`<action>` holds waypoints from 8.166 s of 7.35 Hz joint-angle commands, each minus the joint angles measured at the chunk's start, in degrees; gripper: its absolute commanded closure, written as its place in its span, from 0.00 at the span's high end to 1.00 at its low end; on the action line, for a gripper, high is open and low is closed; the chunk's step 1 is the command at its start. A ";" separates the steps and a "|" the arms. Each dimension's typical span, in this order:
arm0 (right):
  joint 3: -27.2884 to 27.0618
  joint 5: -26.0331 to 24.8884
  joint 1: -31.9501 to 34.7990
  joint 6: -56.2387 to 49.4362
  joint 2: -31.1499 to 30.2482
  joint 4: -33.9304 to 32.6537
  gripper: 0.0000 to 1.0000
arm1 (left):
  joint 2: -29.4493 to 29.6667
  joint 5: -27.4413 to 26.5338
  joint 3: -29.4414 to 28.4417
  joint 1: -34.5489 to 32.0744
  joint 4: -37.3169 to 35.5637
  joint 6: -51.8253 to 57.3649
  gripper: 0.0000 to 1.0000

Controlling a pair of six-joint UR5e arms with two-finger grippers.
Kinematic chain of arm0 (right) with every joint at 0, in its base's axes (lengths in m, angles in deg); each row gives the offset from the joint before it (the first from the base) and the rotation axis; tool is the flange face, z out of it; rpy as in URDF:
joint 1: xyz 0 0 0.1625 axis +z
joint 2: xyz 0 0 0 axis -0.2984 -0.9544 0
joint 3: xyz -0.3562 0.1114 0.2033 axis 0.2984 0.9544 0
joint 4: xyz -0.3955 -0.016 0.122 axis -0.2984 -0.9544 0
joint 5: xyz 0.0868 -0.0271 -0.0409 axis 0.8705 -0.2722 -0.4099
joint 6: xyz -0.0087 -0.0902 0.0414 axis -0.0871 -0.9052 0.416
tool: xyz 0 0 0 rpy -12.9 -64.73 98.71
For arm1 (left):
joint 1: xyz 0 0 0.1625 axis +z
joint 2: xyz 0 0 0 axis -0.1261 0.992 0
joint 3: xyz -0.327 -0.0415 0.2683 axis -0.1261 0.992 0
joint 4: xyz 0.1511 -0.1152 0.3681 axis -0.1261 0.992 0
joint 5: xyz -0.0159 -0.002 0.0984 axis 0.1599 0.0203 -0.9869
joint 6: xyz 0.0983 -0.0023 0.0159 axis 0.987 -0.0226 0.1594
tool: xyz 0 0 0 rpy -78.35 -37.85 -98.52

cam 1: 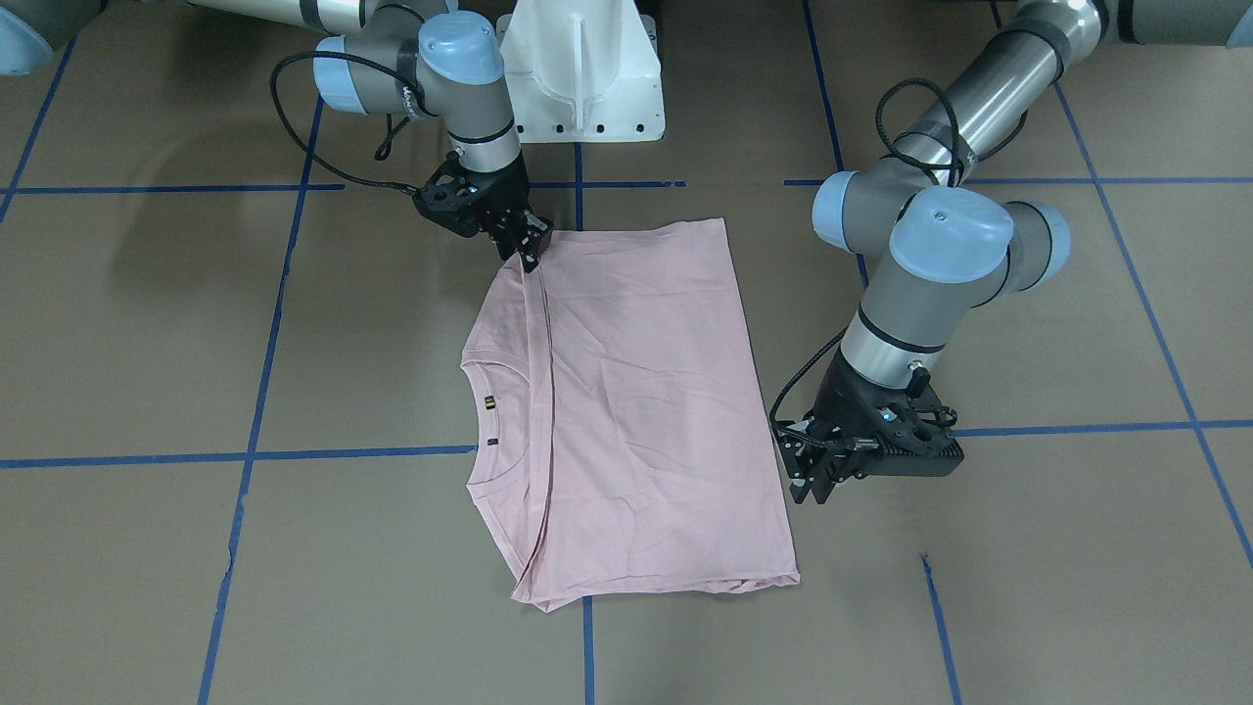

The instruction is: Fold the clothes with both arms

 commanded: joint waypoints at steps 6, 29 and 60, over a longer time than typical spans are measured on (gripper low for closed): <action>-0.54 -0.06 0.08 -0.40 0.14 -0.09 0.00 | -0.36 0.00 0.33 0.00 -0.02 -0.45 0.32; -8.19 -0.33 -0.63 -0.40 -3.73 -0.18 0.00 | -22.60 -11.78 33.38 34.89 -18.39 -41.40 0.48; 29.54 37.42 48.81 -57.19 1.69 15.82 1.00 | -9.38 9.42 0.23 -11.64 5.43 21.27 1.00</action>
